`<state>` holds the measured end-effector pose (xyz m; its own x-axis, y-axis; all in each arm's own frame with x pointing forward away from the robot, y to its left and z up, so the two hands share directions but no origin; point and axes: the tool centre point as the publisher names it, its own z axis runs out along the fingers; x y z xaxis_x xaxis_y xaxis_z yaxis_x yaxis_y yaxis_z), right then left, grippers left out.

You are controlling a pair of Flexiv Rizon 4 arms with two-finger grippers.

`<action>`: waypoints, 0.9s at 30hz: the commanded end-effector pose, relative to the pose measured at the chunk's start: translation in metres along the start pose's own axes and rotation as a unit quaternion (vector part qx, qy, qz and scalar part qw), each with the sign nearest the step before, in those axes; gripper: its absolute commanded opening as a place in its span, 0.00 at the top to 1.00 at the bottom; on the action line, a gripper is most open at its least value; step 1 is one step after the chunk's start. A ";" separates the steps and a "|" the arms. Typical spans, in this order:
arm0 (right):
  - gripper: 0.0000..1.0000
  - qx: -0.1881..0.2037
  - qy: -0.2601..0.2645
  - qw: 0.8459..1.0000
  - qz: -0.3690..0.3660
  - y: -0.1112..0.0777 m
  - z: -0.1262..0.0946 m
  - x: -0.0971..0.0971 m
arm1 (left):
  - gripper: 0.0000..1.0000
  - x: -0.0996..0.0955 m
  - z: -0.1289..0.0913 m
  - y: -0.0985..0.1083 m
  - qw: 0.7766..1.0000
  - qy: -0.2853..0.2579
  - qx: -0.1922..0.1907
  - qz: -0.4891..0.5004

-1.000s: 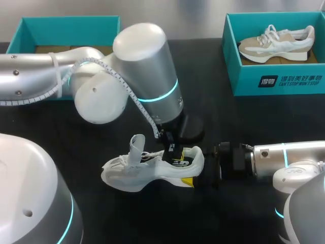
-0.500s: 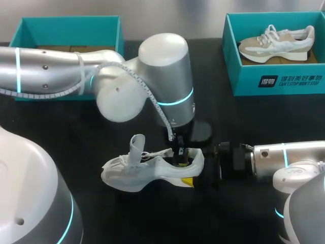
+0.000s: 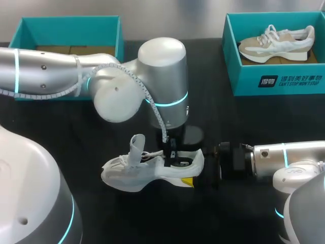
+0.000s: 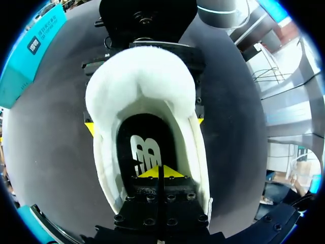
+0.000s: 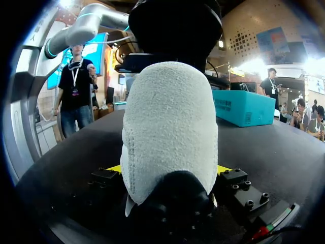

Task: Take the shoe out of the shoebox, open the shoe tongue, remove and reinsert the insole, then place the shoe into the shoebox

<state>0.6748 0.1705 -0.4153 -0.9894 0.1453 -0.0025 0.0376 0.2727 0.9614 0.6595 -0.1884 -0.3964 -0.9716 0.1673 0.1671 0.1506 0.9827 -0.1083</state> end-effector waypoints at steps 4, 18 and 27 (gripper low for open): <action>1.00 0.003 0.001 1.000 0.000 -0.001 0.000 0.000 | 1.00 0.011 -0.006 0.020 1.000 0.009 -0.004 -0.003; 1.00 0.003 0.001 1.000 0.000 -0.001 0.000 0.000 | 0.95 0.024 0.014 0.025 1.000 0.009 -0.014 -0.007; 1.00 0.003 0.001 1.000 0.000 -0.001 0.000 0.000 | 0.73 0.026 0.018 0.034 0.999 -0.028 -0.010 -0.027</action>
<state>0.6743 0.1708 -0.4156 -0.9895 0.1444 -0.0038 0.0362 0.2735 0.9612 0.6434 -0.1604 -0.4037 -0.9832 0.1170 0.1399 0.1071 0.9913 -0.0761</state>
